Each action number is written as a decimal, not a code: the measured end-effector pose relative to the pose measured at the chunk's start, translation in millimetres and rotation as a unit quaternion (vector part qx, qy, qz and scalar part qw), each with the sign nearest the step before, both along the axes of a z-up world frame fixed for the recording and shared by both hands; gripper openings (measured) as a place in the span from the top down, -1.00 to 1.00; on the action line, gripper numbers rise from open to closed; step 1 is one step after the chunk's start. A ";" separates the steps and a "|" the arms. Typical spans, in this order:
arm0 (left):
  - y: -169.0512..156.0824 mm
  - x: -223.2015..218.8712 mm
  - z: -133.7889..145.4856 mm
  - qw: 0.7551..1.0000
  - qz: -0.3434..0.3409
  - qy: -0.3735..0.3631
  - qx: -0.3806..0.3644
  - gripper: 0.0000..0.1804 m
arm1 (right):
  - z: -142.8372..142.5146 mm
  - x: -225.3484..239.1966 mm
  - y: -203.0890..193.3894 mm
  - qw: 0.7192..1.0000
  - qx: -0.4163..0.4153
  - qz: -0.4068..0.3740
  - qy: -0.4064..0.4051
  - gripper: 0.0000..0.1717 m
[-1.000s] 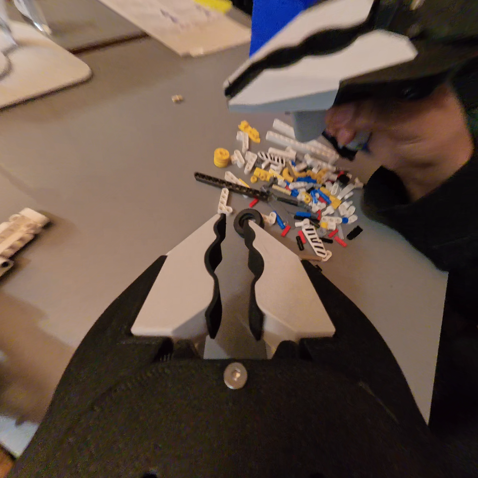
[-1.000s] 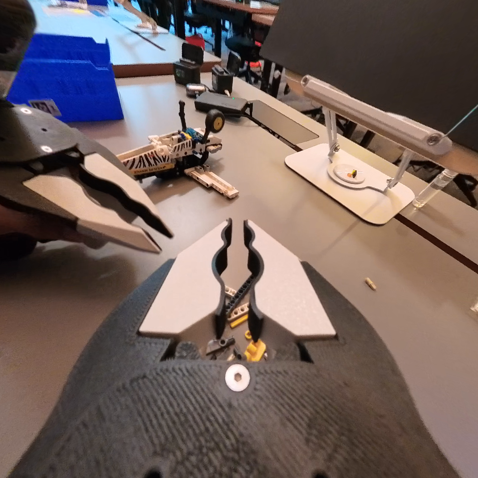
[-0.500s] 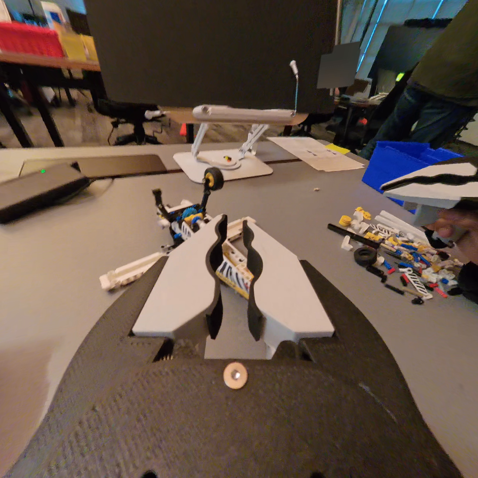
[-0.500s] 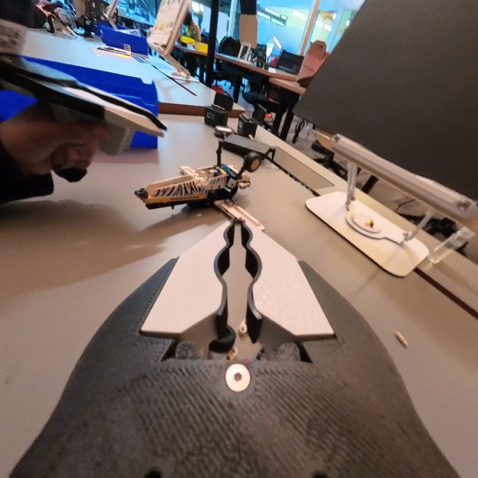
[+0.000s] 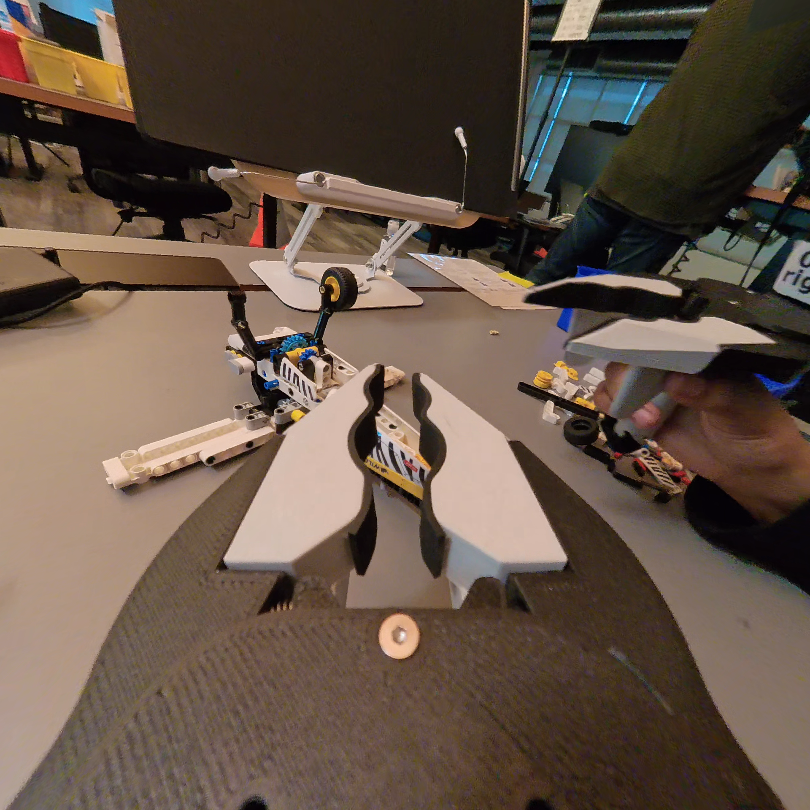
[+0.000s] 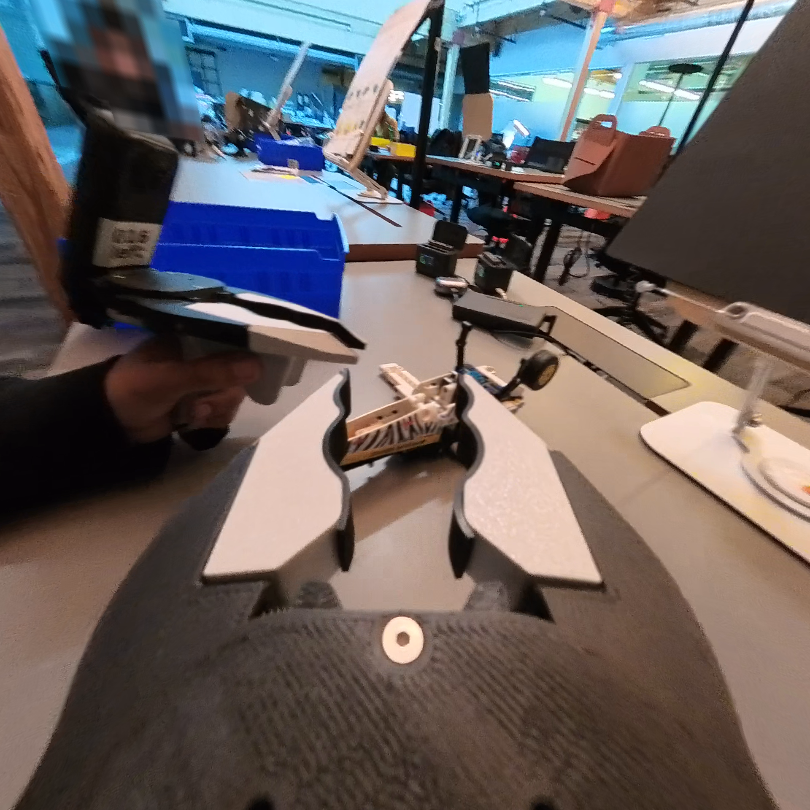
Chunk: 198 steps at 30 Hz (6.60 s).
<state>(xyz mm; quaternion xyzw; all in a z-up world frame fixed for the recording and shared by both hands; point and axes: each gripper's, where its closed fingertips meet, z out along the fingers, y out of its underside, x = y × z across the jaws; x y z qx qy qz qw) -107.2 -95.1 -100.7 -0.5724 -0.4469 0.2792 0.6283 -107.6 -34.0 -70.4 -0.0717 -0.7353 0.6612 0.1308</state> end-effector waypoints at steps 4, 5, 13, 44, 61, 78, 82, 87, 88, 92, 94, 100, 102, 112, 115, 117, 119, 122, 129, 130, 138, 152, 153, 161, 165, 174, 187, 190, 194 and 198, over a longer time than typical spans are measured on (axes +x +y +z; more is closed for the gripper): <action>1.6 0.8 0.3 1.000 -0.007 0.002 0.003 0.91 | 32.3 -34.9 -16.8 0.993 -0.080 -0.059 0.062 0.30; 1.6 1.1 0.9 1.000 -0.007 0.004 0.002 0.92 | 39.7 -48.4 -19.9 0.989 -0.095 -0.080 0.077 0.32; 2.5 4.5 5.2 1.000 -0.012 0.020 -0.001 0.93 | -3.8 -129.6 -61.4 0.982 -0.077 -0.106 -0.139 -0.08; -20.2 10.8 17.3 0.997 -0.034 0.036 0.064 0.90 | -41.4 -52.9 -79.2 0.984 0.072 0.041 -0.158 0.66; -22.4 -6.3 -7.1 0.975 -0.127 -0.137 -0.121 0.90 | -25.7 -18.6 -58.2 0.994 0.018 0.046 -0.096 0.29; -13.7 -21.1 -37.6 0.947 -0.107 -0.112 -0.281 0.90 | -34.4 -15.9 -77.3 0.995 0.021 0.059 -0.075 0.40; -13.1 -23.1 -39.7 0.948 -0.108 -0.111 -0.279 0.89 | -34.0 -15.3 -79.6 0.988 0.006 0.085 -0.129 0.34; -15.9 -26.2 -47.2 0.938 -0.091 -0.118 -0.314 0.82 | -40.0 -10.8 -88.5 0.979 0.011 0.106 -0.172 0.40; -15.5 -26.2 -46.4 0.937 -0.090 -0.114 -0.317 0.83 | -40.9 -11.7 -88.0 0.980 0.016 0.102 -0.172 0.49; -12.5 -25.1 -43.9 0.938 -0.095 -0.093 -0.321 0.86 | -40.2 -11.3 -84.0 0.979 0.020 0.105 -0.175 0.66; -12.9 -25.5 -42.7 0.937 -0.088 -0.088 -0.327 0.89 | -39.1 -11.7 -83.9 0.976 0.012 0.105 -0.192 0.66; -10.3 -25.5 -39.0 0.932 -0.063 -0.078 -0.349 0.97 | -36.3 -9.3 -78.8 0.973 0.012 0.088 -0.212 0.66; -8.0 -25.2 -38.0 0.937 -0.063 -0.084 -0.332 0.97 | -35.4 -9.9 -75.8 0.972 0.011 0.080 -0.220 0.66; -35.6 -24.6 -32.7 0.956 -0.045 -0.111 -0.269 0.97 | -41.0 -11.1 -32.8 0.952 -0.004 0.056 -0.301 0.66; -32.6 -30.0 -36.0 0.948 -0.025 -0.104 -0.301 0.97 | -35.2 3.5 -39.8 0.967 -0.001 0.057 -0.247 0.66; -33.1 -33.4 -38.3 0.941 -0.008 -0.103 -0.324 0.95 | -36.5 8.8 -42.5 0.973 0.003 0.062 -0.221 0.66; -34.1 -33.5 -37.7 0.940 -0.001 -0.096 -0.328 0.94 | -38.0 9.1 -39.9 0.976 0.002 0.062 -0.209 0.66; -32.0 -31.7 -32.6 0.952 -0.010 -0.096 -0.291 0.88 | -30.6 12.9 -34.8 0.973 -0.032 0.076 -0.216 0.66; -8.9 5.6 31.7 0.986 -0.074 -0.079 -0.130 0.52 | 28.9 43.4 -10.8 0.939 -0.190 0.190 -0.215 0.66; 1.3 17.1 45.6 0.988 -0.102 -0.063 -0.098 0.53 | 31.2 44.9 -6.9 0.940 -0.195 0.191 -0.206 0.66; 84.6 85.3 68.9 0.934 -0.309 -0.075 0.162 0.61 | 21.1 74.0 20.5 0.964 -0.166 0.183 -0.099 0.66; 191.7 103.9 13.8 0.881 -0.373 -0.131 0.259 0.79 | -31.2 100.3 149.3 0.989 0.008 -0.029 0.145 0.66; 200.8 103.7 10.4 0.872 -0.379 -0.143 0.274 0.73 | -30.7 102.2 153.1 0.988 0.011 -0.034 0.153 0.66; 236.7 102.6 14.2 0.806 -0.441 -0.212 0.333 0.73 | -15.4 104.3 164.8 0.986 -0.032 -0.027 0.159 0.66; 236.6 100.5 18.6 0.818 -0.426 -0.206 0.328 1.00 | -12.5 104.7 169.0 0.986 -0.041 -0.032 0.158 0.66; 235.9 103.7 17.3 0.809 -0.421 -0.213 0.349 1.00 | -12.8 106.4 167.1 0.987 -0.046 -0.021 0.154 0.66; 231.8 100.6 22.7 0.835 -0.379 -0.184 0.353 1.00 | -7.2 103.3 165.3 0.992 -0.057 -0.014 0.114 0.66; 233.3 100.4 26.5 0.839 -0.374 -0.178 0.353 1.00 | -4.7 102.5 167.1 0.994 -0.073 -0.005 0.082 0.66; 234.1 96.6 26.3 0.833 -0.368 -0.182 0.370 1.00 | -6.0 98.5 169.1 0.994 -0.068 -0.018 0.081 0.66; 223.7 87.9 33.7 0.830 -0.345 -0.164 0.406 1.00 | 3.4 92.2 185.7 0.991 -0.104 -0.041 0.074 0.66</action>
